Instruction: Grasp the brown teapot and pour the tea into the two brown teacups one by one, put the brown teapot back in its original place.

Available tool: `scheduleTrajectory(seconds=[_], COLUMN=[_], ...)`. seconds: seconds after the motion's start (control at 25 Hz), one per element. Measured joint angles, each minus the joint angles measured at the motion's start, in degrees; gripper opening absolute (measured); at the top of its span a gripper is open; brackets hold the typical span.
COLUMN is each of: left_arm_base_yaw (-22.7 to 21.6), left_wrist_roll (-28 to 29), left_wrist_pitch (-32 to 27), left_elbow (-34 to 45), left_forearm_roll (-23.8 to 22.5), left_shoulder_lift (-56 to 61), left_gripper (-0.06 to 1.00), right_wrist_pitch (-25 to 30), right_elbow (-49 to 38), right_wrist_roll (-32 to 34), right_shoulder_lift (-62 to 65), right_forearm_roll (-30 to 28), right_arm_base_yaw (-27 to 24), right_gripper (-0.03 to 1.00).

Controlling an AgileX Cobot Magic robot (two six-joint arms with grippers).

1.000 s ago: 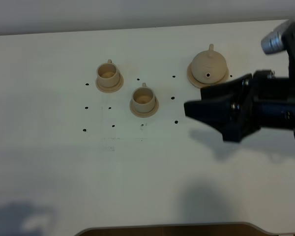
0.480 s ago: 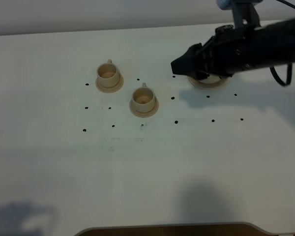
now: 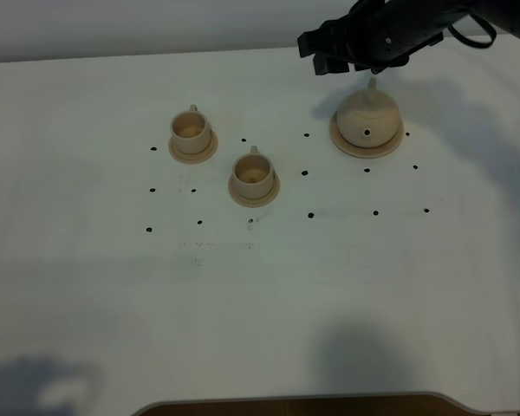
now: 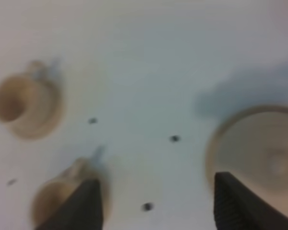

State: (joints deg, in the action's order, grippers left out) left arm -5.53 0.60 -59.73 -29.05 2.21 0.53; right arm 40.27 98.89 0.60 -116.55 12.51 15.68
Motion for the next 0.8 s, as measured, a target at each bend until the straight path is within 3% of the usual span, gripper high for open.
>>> scheduleTrajectory(seconds=[0.2, 0.8], left_arm_base_yaw=[0.00, 0.00], left_wrist_roll=[0.00, 0.00], left_wrist_pitch=[0.00, 0.00], left_elbow=[0.00, 0.00], left_forearm_roll=[0.00, 0.00], left_shoulder_lift=[0.00, 0.00], left_gripper=[0.49, 0.49], right_wrist_pitch=[3.79, 3.84], right_elbow=[7.38, 19.66], right_wrist_roll=[6.78, 14.64], right_shoulder_lift=[-4.63, -14.06], right_forearm_roll=[-8.94, -17.69], right_arm_base_yaw=[0.00, -2.28], right_gripper=[0.52, 0.52])
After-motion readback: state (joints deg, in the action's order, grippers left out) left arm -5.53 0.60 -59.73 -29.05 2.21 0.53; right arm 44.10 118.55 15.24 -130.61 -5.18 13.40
